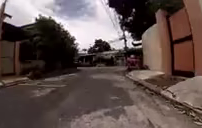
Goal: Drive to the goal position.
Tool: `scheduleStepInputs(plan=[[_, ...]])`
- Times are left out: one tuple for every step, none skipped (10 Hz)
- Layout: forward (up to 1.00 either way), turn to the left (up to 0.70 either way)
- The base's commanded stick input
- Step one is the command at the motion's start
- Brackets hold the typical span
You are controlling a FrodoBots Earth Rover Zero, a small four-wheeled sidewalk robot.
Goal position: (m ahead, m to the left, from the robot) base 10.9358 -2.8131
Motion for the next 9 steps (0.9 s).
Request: scheduleStepInputs(plan=[[1.0,0.0],[1.0,0.0],[1.0,0.0],[1.0,0.0],[1.0,0.0],[1.0,0.0],[1.0,0.0],[1.0,0.0],[1.0,0.0]])
